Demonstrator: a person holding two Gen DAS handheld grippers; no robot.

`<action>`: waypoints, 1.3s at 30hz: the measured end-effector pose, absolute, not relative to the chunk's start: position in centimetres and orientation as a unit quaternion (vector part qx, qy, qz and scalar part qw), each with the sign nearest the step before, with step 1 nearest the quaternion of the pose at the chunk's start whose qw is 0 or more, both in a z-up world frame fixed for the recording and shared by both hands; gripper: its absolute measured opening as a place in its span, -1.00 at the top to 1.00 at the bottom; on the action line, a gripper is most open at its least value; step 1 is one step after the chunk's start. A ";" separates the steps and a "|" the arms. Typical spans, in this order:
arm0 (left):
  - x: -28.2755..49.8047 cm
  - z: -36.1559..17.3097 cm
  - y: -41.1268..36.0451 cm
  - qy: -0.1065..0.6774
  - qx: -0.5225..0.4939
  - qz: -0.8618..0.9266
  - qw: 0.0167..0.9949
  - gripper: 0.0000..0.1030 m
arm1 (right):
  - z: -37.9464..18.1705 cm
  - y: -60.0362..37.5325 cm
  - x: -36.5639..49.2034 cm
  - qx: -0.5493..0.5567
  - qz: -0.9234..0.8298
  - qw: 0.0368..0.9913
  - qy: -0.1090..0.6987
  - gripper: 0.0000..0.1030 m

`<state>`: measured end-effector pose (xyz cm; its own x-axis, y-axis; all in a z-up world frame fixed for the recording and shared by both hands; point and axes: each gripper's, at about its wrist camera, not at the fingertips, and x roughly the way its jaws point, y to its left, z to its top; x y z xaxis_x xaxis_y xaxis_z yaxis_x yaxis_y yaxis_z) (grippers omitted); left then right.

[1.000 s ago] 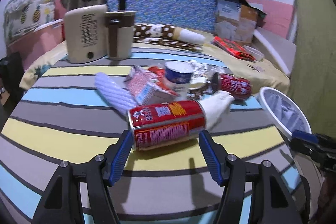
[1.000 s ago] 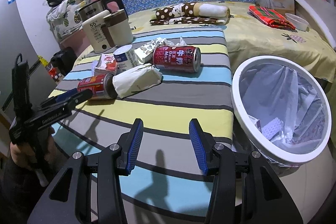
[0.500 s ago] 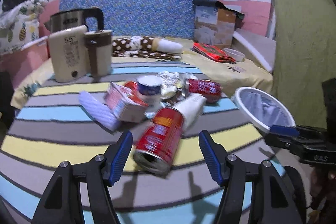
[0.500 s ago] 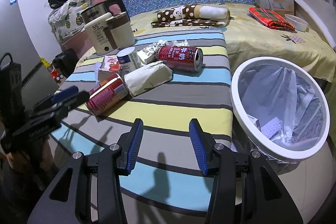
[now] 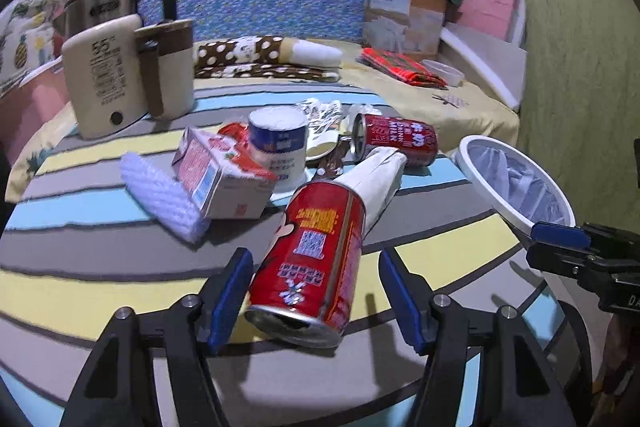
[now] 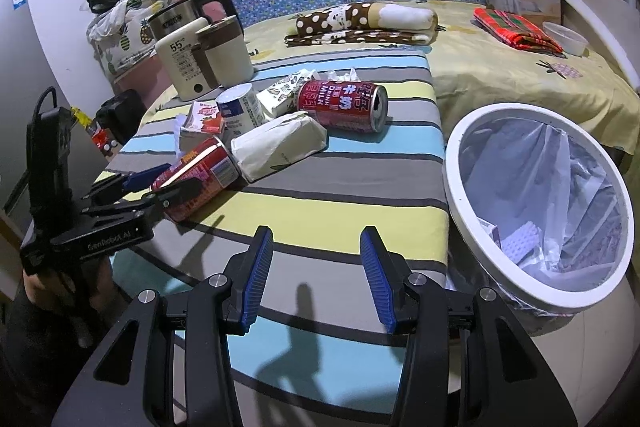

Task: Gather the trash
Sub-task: 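Lower the left tool onto the red can and close on it, then close the right tool on the white paper bag while the left tool holds the can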

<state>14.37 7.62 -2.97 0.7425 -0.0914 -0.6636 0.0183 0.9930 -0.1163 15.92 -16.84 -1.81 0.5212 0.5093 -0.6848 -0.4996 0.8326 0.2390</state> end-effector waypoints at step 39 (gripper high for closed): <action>10.2 -3.5 13.6 0.321 -0.135 0.037 0.937 -0.05 | -3.6 -6.7 20.0 -0.068 0.220 0.884 0.408 0.29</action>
<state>10.23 13.57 -3.53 0.7913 -0.0166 -0.6112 -0.1564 0.9609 -0.2285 20.04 -6.69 -3.56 0.5710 0.3325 -0.7506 -0.4436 0.8943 0.0586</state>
